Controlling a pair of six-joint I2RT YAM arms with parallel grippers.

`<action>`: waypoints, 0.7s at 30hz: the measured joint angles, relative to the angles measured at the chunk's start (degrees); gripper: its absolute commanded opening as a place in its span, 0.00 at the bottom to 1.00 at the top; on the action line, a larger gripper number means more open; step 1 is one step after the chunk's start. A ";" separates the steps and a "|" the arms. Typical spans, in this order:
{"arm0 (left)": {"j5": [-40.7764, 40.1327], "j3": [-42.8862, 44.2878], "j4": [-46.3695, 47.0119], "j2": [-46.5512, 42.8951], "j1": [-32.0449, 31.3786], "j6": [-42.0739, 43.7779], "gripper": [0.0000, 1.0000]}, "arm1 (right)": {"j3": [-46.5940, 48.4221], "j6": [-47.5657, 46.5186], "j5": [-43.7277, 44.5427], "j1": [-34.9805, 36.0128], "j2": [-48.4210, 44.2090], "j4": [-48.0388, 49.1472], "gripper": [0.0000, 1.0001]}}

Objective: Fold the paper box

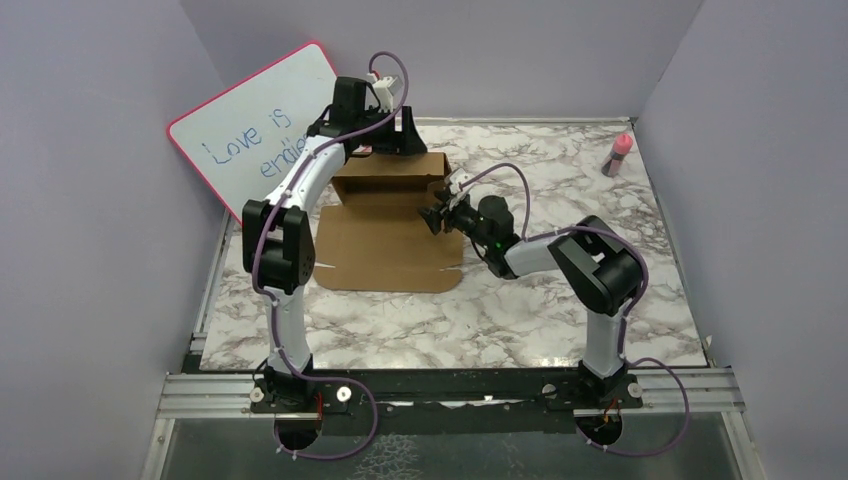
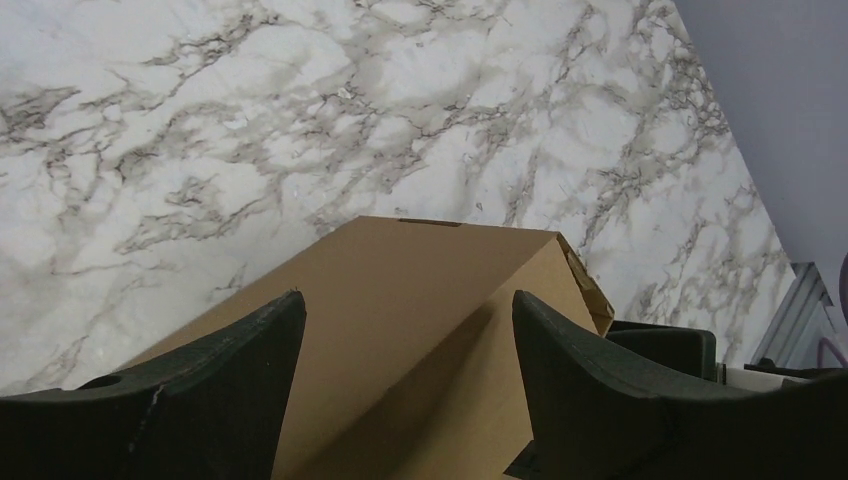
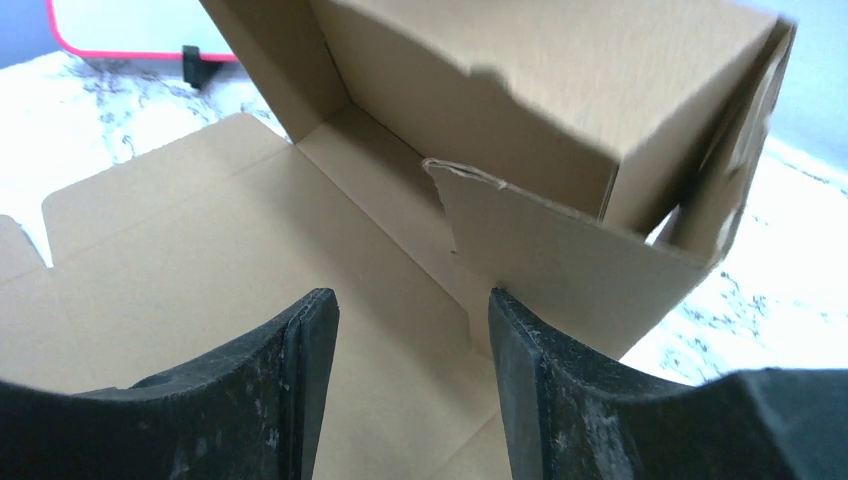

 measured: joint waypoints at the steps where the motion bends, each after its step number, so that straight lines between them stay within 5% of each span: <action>1: 0.33 -0.35 -0.26 -0.26 0.00 -0.31 0.76 | 0.00 0.00 -0.20 0.00 -0.50 -0.15 0.61; 21: 1.05 -14.67 -3.72 -15.47 -0.66 -3.56 0.78 | -1.38 4.59 -3.78 0.00 -15.17 -8.50 0.60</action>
